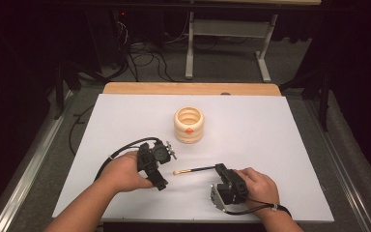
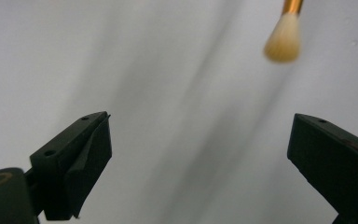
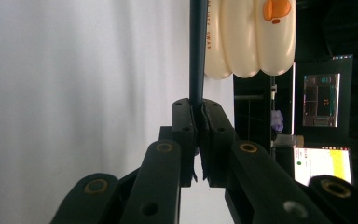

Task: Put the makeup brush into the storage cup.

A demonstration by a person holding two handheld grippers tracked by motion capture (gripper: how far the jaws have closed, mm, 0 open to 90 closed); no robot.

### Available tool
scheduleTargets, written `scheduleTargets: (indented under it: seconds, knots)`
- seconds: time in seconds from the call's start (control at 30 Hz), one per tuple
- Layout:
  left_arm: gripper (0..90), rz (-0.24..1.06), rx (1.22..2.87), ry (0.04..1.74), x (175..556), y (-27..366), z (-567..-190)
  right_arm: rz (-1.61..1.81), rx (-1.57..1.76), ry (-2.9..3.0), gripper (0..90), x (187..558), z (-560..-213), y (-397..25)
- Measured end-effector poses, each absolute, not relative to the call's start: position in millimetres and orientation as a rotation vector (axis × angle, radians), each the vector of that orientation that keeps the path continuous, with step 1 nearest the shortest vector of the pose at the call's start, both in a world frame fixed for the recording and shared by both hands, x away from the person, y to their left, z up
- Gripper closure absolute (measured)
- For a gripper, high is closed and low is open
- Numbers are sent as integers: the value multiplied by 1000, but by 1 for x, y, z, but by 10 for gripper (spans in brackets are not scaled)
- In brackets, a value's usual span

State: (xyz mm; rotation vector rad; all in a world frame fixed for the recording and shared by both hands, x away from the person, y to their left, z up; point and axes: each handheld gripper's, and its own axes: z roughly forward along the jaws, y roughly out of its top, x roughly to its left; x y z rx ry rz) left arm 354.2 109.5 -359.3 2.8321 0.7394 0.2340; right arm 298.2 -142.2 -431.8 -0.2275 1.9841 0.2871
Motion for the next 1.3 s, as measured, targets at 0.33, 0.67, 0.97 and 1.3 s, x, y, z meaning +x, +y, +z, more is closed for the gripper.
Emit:
scheduleTargets:
  seconds: [0.33, 0.67, 0.97, 1.3]
  knots:
    - [77, 240, 2829, 798, 351, 133, -371, 282, -222, 1985, 879, 298, -432, -142]
    - [78, 302, 2699, 899, 350, 152, -377, 284, -220, 1983, 879, 298, -432, -142]
    - [72, 359, 2480, 1009, 344, 171, -394, 301, -206, 1977, 878, 297, -431, -143]
    - [68, 385, 2191, 1126, 336, 189, -419, 312, -196, 1980, 877, 297, -430, -143]
